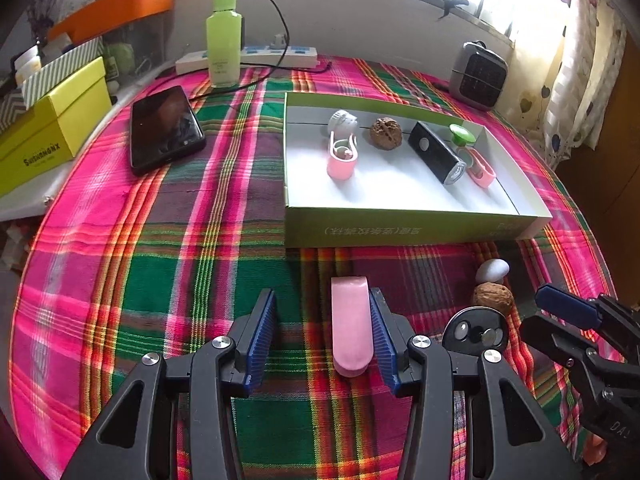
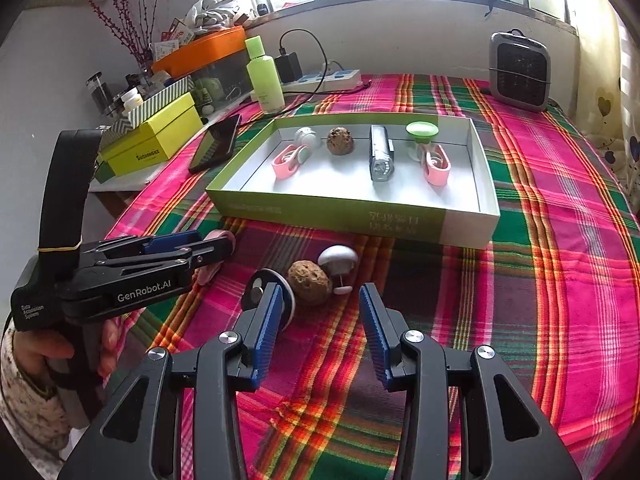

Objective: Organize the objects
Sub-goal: 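Grasp the pink rectangular piece with the left tool while the right tool grasps the black round disc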

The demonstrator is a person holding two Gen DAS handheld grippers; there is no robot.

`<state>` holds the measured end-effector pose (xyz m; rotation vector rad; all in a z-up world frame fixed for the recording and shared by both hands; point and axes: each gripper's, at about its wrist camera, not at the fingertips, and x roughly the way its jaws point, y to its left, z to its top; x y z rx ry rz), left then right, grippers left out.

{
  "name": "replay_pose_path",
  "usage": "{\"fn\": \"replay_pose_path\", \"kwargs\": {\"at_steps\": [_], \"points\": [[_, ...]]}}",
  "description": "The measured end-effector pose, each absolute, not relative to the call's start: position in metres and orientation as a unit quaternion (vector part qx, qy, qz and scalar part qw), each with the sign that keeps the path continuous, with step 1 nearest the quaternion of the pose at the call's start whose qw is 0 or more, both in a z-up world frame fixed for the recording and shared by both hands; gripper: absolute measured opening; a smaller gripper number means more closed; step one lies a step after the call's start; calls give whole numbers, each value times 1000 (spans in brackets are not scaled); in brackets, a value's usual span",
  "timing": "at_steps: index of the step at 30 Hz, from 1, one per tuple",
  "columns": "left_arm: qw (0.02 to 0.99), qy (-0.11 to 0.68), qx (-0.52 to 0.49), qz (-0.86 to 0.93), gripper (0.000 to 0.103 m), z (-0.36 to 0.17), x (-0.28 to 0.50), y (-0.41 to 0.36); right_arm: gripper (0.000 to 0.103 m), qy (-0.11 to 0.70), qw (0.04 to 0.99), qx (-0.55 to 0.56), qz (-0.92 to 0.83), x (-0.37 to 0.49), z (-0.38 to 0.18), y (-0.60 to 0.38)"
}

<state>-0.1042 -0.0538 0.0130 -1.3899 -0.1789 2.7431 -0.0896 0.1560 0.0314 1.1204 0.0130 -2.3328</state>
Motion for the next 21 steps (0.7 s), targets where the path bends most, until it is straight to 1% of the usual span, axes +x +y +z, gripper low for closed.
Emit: {"fn": "replay_pose_path", "kwargs": {"at_steps": [21], "points": [[2,-71,-446,892,44,11,-89,-87,41,34,330,434,-837,-82,14,109]]}}
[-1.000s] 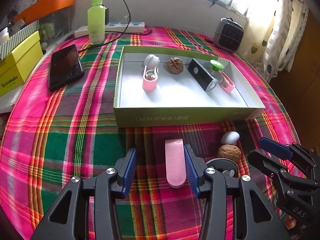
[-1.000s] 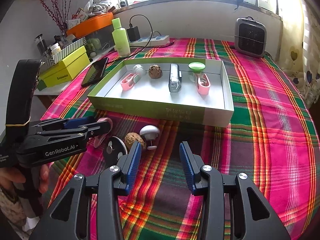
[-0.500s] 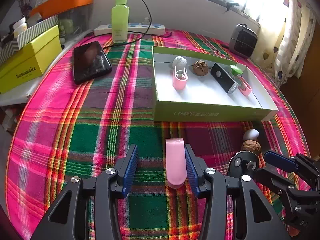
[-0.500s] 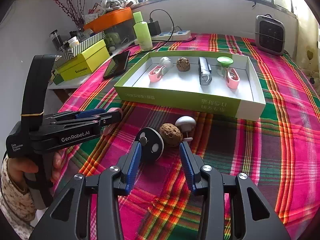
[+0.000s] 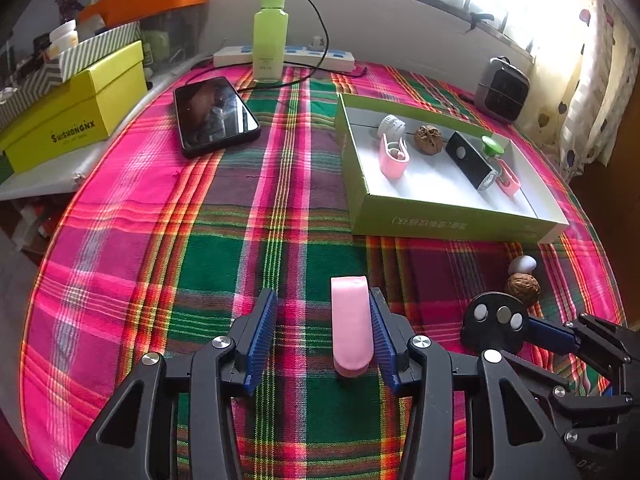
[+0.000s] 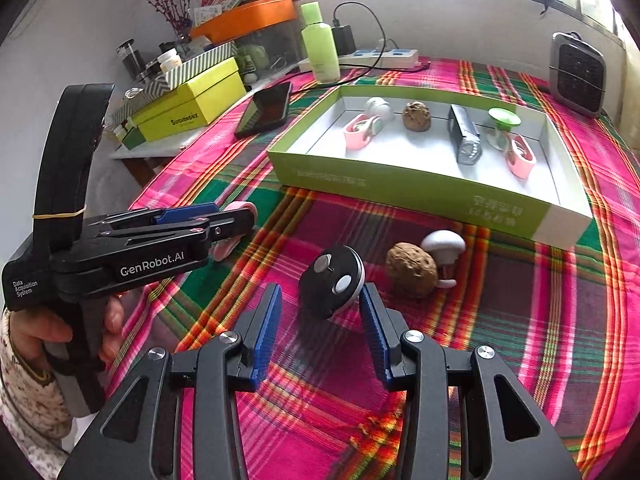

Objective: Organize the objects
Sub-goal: 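Grasp the pink rectangular piece with the left tool while the right tool grasps the black round disc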

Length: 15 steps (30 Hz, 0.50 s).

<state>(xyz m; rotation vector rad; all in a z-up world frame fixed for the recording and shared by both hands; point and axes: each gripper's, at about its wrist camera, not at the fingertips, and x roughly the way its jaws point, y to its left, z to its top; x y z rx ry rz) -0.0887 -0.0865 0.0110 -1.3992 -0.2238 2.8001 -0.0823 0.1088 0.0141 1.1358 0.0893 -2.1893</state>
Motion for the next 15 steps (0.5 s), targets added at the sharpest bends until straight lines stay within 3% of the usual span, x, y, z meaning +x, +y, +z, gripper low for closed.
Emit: {"fn": "replay_pose_path", "kwargs": {"at_steps": [15], "points": [[3,-45,-428,903,45,9,-85,-86,41,63,316,426,-845,-93,9,89]]}}
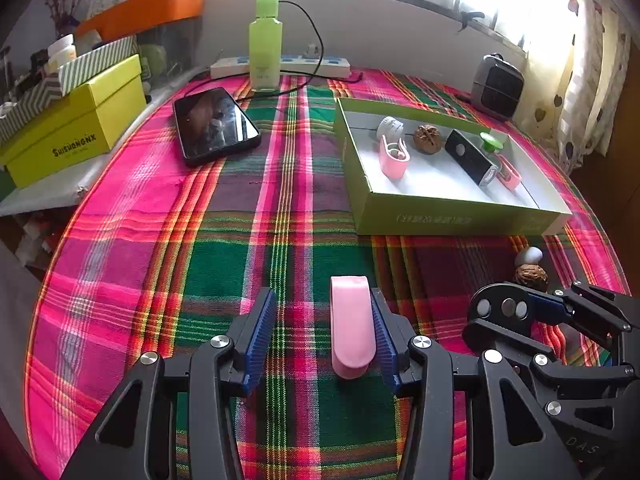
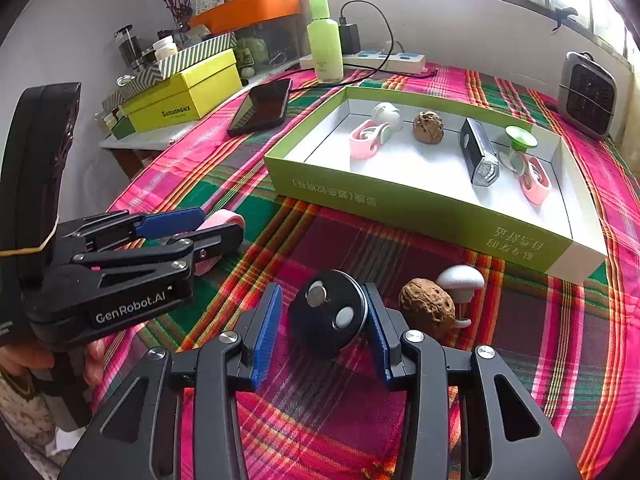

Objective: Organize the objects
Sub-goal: 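Grasp the pink rectangular piece with the left tool while the right tool grasps the black round disc, then lift the pink piece with the left tool while the right tool lifts the black disc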

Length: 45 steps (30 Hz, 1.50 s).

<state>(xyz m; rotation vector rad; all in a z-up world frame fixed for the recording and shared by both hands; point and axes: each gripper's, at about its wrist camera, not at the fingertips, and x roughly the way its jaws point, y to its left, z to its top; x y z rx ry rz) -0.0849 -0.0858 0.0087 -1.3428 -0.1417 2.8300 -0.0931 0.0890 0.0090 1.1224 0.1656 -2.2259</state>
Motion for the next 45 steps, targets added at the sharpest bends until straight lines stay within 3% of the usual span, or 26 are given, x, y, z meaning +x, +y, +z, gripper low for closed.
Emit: {"fn": "replay_pose_path", "kwargs": {"at_steps": [6,11,17,30,45], "points": [[0,-36,-423,906,45,8,-85,-84,41,58,313,427,-847,-94,9,90],[-1,-38,-422,906,45,8,-85,-85,33,51,306,428,-849,-96,9,93],[-5,-31,-423,906,44,8,-85,-82,31,47,306,428,-849,-96,9,94],[-23,-29,-422,906,16,8,-85,-87,28,39,304,424,-852,-94,11,97],[-14,-29,-423,905,16,10,-83,-80,27,32,307,424,-851,-93,12,98]]}}
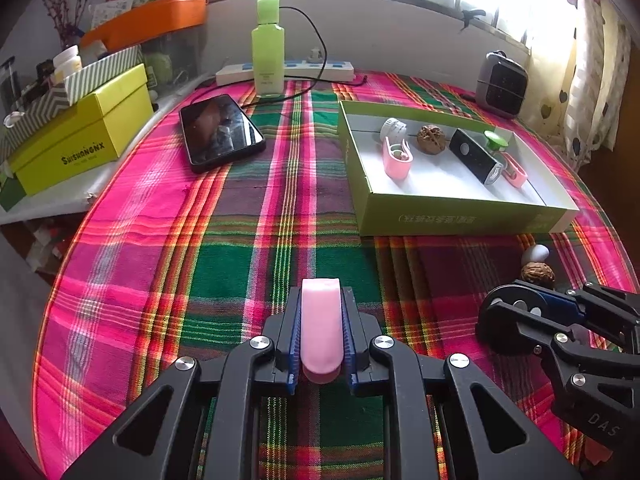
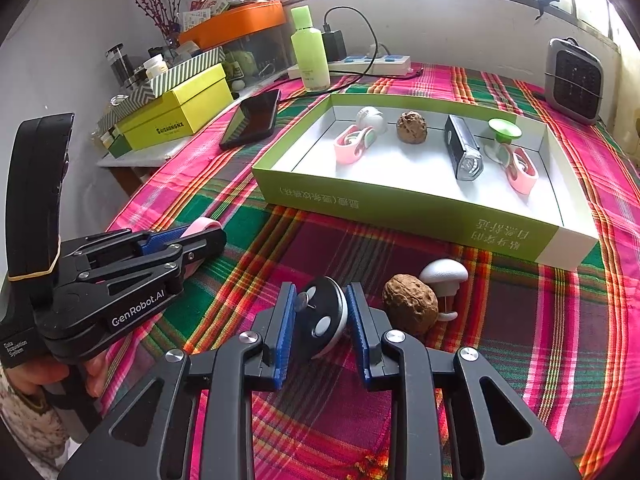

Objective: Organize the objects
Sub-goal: 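Lift the pink piece with the left tool while the right tool lifts the black disc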

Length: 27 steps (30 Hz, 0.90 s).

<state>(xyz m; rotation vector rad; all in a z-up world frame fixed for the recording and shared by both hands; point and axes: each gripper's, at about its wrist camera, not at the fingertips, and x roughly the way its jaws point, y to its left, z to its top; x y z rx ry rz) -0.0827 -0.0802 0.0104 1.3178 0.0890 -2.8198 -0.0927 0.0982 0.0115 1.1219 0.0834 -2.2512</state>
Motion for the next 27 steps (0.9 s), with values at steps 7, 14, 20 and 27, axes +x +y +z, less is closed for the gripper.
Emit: {"fn": "replay_pose_path", "kwargs": {"at_steps": [7,14,20,27], "points": [[8,31,419,-907,16,15,-80,-79,27,28,309,418,-854,-91,16,100],[2,36,410,-912,16,28,-81,-78,27,22,310,406,-859,-90,27,103],[-16,43,406,-913,16,39,-87,-73,27,15,305,392,-868,-93,40,111],[-36,49,401,-914,16,51,-101,-61,27,5,291,378,-879,-106,54,124]]}}
